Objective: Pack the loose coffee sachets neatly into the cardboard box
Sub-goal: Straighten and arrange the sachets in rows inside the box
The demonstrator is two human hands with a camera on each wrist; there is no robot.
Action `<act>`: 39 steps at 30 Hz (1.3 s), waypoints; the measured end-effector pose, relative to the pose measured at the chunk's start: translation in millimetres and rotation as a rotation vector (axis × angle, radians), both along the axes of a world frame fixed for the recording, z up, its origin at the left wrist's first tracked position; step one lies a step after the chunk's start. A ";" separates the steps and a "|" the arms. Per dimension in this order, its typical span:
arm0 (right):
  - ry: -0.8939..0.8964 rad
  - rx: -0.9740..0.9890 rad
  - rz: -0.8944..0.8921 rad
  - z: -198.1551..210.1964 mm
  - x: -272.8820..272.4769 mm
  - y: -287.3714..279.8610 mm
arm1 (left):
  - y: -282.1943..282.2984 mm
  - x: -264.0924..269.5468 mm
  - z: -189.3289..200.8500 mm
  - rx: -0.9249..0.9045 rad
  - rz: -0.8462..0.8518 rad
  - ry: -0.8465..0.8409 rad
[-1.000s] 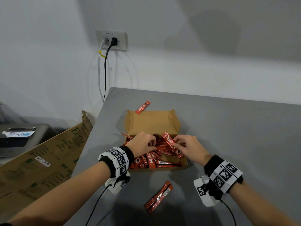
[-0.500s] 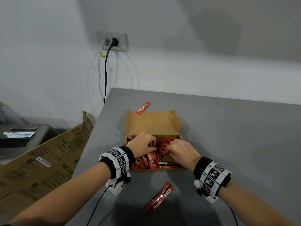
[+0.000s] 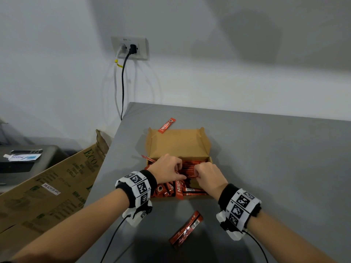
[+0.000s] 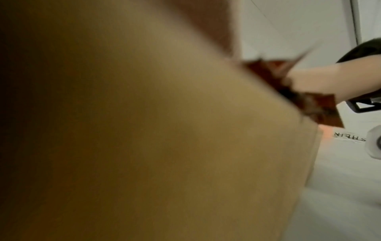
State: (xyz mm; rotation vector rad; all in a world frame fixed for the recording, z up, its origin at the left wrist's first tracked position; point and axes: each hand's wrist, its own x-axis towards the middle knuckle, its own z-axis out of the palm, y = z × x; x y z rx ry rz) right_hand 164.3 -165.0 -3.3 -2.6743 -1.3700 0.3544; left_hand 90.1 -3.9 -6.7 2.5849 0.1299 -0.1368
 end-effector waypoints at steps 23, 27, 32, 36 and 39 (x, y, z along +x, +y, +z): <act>-0.210 -0.117 0.054 4.3 7.1 -15.8 | -6.0 2.0 -4.4 0.059 0.031 -0.042; -0.196 -0.048 0.052 7.9 6.1 -18.7 | -7.6 2.3 -5.0 0.073 0.044 -0.035; -0.047 0.222 0.405 24.1 -25.1 -28.2 | -6.4 2.1 -4.7 0.064 0.031 -0.024; 0.306 -0.154 0.593 13.7 -51.1 -38.2 | -6.5 0.9 -3.7 0.056 0.029 -0.014; 0.301 -0.239 0.564 1.9 -58.0 -39.4 | -6.8 0.6 -3.8 0.050 0.027 -0.018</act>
